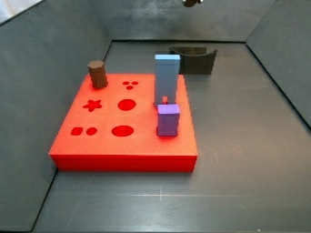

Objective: Pick up the oval object. Move up. Place the oval object on the fixture. Regrasp the oval object. Move to above the board. Insert the oval object.
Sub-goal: Place the oval object on the fixture.

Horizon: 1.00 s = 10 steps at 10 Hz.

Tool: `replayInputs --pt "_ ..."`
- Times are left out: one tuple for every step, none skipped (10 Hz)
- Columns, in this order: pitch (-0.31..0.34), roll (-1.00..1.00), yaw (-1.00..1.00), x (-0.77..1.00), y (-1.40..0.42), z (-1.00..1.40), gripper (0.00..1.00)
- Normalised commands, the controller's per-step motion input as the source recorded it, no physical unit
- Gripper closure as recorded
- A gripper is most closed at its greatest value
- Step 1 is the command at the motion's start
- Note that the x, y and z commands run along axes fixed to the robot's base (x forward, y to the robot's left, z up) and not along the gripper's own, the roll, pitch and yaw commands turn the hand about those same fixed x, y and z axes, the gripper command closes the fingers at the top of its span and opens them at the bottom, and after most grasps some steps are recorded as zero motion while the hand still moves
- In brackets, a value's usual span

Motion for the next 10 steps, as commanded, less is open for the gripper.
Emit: replayInputs --pt "0.08 -1.0 -0.07 0.12 0.06 -1.0 1.0" --pt "0.091 -1.0 -0.1 0.12 0.08 -1.0 1.0" --pt "0.117 -1.0 -0.11 0.13 0.08 -1.0 1.0" --pt "0.131 -1.0 -0.13 0.14 0.08 -1.0 1.0" --pt "0.134 -0.97 -0.16 0.15 0.09 -1.0 1.0" --pt "0.117 -0.82 -0.16 0.16 0.09 -1.0 1.0" --pt "0.085 -0.56 -0.17 0.17 0.11 -1.0 1.0" --pt "0.075 -0.45 -0.17 0.18 0.11 -1.0 1.0" --pt "0.06 -0.27 -0.15 0.19 0.11 -1.0 1.0" --pt "0.043 -0.21 -0.15 0.19 0.11 -1.0 1.0"
